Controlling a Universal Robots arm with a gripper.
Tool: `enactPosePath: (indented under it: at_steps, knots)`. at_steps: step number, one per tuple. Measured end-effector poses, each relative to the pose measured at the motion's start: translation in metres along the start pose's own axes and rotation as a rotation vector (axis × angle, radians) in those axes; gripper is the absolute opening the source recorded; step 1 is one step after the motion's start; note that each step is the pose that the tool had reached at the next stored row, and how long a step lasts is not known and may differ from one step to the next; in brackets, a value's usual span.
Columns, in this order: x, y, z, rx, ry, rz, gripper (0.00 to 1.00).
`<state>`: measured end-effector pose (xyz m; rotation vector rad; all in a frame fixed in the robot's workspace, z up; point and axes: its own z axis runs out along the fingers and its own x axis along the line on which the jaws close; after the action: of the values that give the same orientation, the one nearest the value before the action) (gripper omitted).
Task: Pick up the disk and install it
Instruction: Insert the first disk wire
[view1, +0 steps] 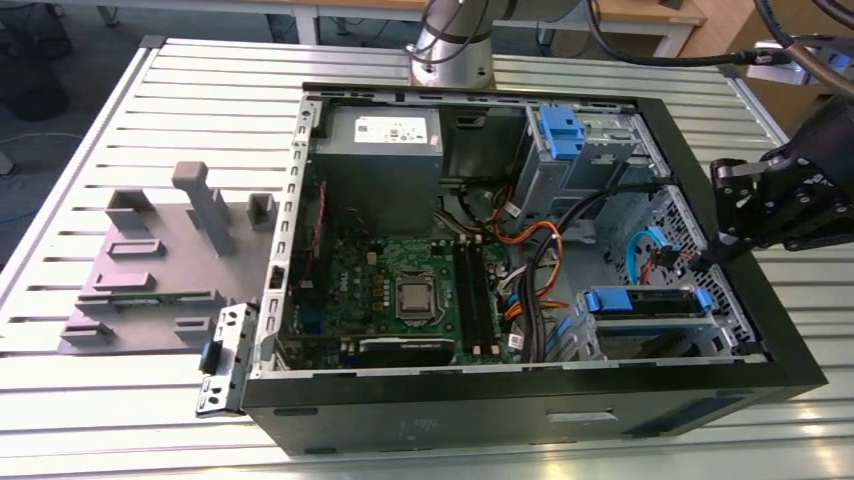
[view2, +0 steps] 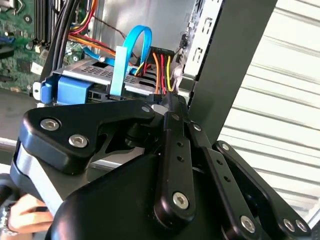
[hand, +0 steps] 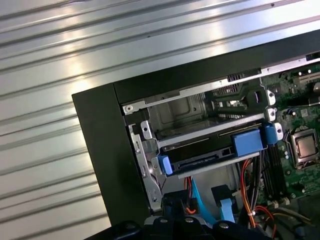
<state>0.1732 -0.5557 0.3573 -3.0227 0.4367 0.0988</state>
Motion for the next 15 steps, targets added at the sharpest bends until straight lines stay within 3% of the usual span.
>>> enactPosePath:
  at_steps: [11,15]
  knots:
    - [0.0000,0.0000,0.0001,0.0102,0.0135,0.166,0.11]
    - [0.0000,0.0000,0.0000,-0.0002,0.0228,0.217,0.11]
